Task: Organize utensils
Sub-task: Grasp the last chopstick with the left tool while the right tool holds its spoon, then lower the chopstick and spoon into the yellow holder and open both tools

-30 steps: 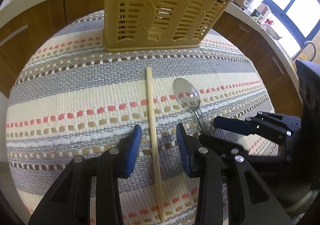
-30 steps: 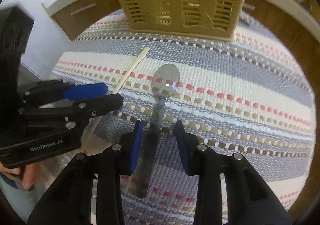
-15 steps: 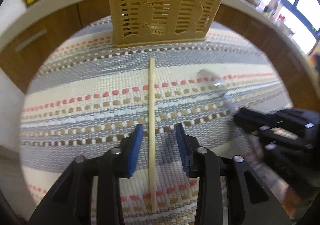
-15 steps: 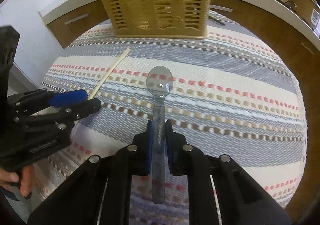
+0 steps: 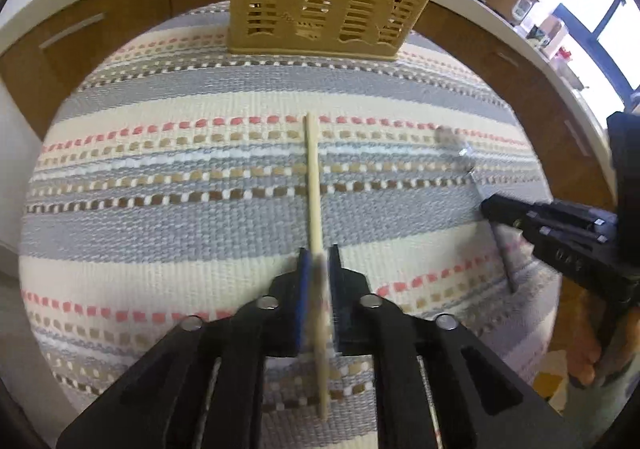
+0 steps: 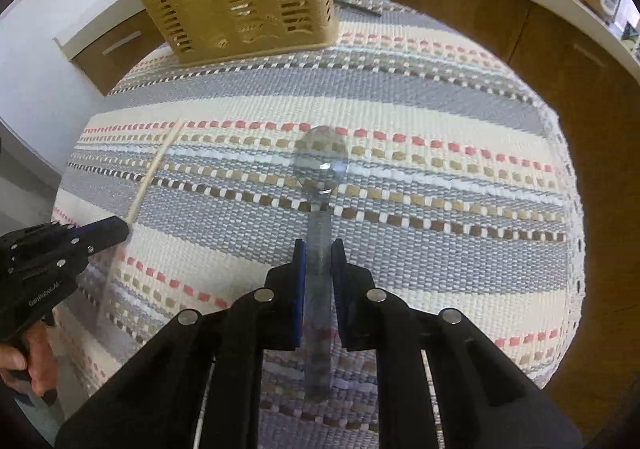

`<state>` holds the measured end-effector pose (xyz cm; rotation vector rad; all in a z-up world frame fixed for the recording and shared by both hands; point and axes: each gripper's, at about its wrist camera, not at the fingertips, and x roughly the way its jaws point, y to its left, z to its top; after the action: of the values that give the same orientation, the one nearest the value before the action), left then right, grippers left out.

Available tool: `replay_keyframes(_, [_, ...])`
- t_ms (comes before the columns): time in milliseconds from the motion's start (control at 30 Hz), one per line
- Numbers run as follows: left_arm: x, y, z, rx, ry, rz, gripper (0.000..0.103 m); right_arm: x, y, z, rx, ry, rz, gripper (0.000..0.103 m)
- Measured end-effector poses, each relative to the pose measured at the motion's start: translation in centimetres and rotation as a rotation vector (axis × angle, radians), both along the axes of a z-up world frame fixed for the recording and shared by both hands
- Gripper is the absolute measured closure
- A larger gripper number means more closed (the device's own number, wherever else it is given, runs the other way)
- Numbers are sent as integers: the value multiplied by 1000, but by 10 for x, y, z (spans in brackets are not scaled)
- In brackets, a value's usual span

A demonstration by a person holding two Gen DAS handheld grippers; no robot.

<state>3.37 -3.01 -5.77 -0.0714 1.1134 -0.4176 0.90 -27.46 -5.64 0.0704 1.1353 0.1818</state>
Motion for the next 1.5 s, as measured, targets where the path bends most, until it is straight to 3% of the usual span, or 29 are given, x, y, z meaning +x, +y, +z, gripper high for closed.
replay_keyframes(67, [9,1,4,-12,-1,-15,81,5,0,3,19,10,10,83])
replay_keyframes(133, [21,0,5,-3,4,-33,80,9,0,7,25,15,13,68])
replay_keyframes(167, [27,0,5,6,10,-37,80,12,-1,9,27,17,8,51])
replay_keyframes(233, [38,-4,3,9,25,-63,80,19,2,10,31,20,0,49])
replay_keyframes(333, [50,-14,4,35,33,-100,80,30,5,8,20,59,-15,56])
replay_keyframes(367, [53,-19,4,47,35,-114,80,34,8,5,6,79,-14,66])
replay_keyframes(400, [57,-24,4,65,41,-131,80,37,11,3,-17,96,-8,70])
replay_keyframes(433, [59,-32,4,90,39,-142,80,38,14,3,-40,91,-5,71])
replay_keyframes(567, [57,-54,5,212,0,-183,80,33,35,2,-161,82,44,93])
replay_keyframes(600, [55,-59,4,248,-19,-191,80,32,39,2,-179,75,51,93])
replay_keyframes(633, [51,-64,4,291,-45,-195,83,31,41,2,-188,68,57,93])
replay_keyframes(700, [48,-73,3,327,-76,-193,98,30,40,3,-142,61,64,93])
replay_keyframes(800, [45,-74,9,261,-91,-190,99,25,38,17,-105,1,76,93])
replay_keyframes(933, [43,-63,36,161,-177,-157,99,20,31,49,-66,-98,84,93])
replay_keyframes(1167, [45,-40,117,-7,-404,-68,99,30,21,118,22,-298,107,93])
replay_keyframes(1267, [56,-25,154,-118,-486,-11,99,44,24,148,60,-382,113,93])
replay_keyframes(1500, [75,-18,217,-233,-664,55,99,79,28,207,66,-583,70,93])
